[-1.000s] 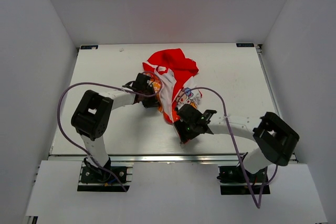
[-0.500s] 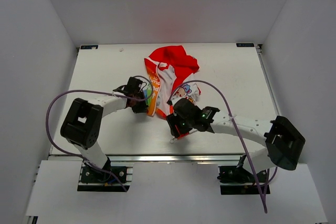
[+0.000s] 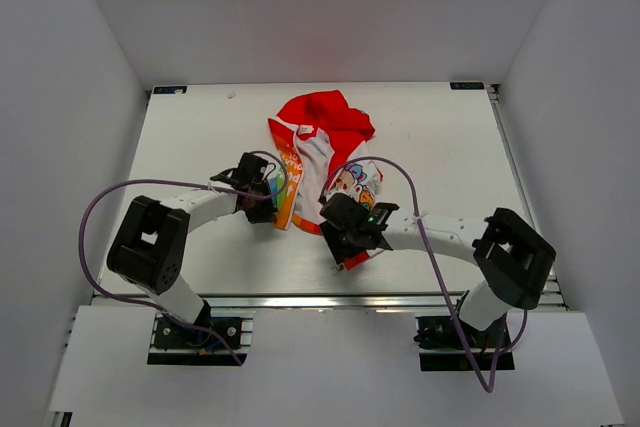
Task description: Zip up the jacket
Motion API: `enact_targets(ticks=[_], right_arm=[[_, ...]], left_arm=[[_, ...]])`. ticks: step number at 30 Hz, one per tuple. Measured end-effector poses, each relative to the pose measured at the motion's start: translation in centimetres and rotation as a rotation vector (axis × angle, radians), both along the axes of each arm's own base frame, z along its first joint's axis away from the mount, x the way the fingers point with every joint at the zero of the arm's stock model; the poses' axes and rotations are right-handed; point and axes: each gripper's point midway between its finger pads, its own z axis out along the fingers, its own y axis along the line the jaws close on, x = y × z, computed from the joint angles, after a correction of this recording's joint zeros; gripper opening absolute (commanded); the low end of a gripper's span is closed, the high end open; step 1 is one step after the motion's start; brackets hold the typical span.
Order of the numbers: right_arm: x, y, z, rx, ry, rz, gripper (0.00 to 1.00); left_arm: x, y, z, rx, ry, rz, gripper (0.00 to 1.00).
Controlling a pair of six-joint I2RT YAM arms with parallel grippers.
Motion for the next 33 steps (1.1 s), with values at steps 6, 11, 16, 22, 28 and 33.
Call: enact_targets(ticks=[6,11,16,22,28,33], right_arm=[[-0.1,-0.8,1.0,-0.007,-0.014,-0.011,0.57],[-1.0,-2.0,0.3,-0.028,0.006,-0.009,0.56],[-1.7,-3.0,-1.1,-0.067,0.036,-0.007,0.51],[-2.1,-2.8,-2.1,-0.079,0.073,0.007,0.56],[-2.2,-2.5,-1.7,-0.056,0.073,0.016,0.59],[-2.0,-2.2,-1.1,-0.032,0.056,0.015,0.59]], left_arm=[[-0.1,0.2,0.0,0.007,-0.001,0.001,0.00],[-0.1,0.2,0.0,0.010,-0.003,-0.002,0.00],[-0.1,0.2,0.0,0.011,-0.002,-0.003,0.00],[-0.2,0.2,0.0,0.011,-0.002,-0.003,0.00],[-0.1,0.2,0.0,0.011,-0.003,-0.003,0.00],[-0.1,0.3,0.0,0.011,-0.003,-0.004,0.00]])
